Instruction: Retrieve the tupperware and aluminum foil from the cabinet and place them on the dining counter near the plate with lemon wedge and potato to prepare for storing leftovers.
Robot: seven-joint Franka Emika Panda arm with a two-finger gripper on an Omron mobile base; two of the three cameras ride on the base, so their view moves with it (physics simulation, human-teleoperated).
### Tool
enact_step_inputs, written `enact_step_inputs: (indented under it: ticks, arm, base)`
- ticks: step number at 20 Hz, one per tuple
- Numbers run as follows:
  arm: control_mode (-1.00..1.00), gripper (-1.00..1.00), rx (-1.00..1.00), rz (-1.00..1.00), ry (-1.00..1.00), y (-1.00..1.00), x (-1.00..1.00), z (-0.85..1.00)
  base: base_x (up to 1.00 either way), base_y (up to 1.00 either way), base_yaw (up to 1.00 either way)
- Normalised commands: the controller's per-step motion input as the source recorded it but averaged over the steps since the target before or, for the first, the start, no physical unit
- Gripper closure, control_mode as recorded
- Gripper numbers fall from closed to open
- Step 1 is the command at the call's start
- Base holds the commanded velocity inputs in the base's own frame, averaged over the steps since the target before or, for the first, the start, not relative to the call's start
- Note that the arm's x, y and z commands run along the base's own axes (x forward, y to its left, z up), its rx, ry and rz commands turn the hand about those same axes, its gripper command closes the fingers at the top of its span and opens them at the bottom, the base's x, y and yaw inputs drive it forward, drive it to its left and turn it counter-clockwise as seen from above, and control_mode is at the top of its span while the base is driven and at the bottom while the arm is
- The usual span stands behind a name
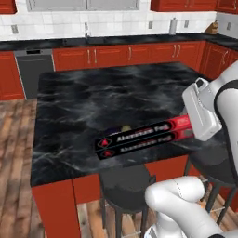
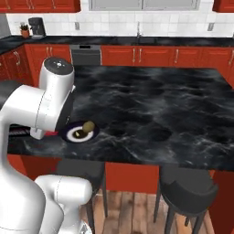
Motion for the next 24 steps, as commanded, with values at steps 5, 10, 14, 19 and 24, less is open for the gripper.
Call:
enact_step_inputs:
  ticks: [5, 10, 14, 19, 24]
  arm:
    - [1.00, 1.00, 0.00, 0.00, 0.00, 0.00, 0.00, 0.00]
    - [-1.00, 1.00, -0.01, -0.20, -0.04, 0.43, 0.31, -0.22]
    - [-1.00, 1.00, 0.00, -0.31, -0.04, 0.02, 0.26, -0.47]
    - [-1.00, 1.00, 0.01, -0.29, 0.00, -0.60, 0.28, -0.28]
    - [-1.00, 1.00, 0.03, -0.18, 0.00, -0.98, 0.24, -0.10]
  base:
    - [0.29, 0.99, -0.33]
    - [0.08, 0.18, -0.05]
    - [0.00, 0.00, 0.00]
    - [0.00, 0.00, 0.00]
    - [0.00, 0.00, 0.00]
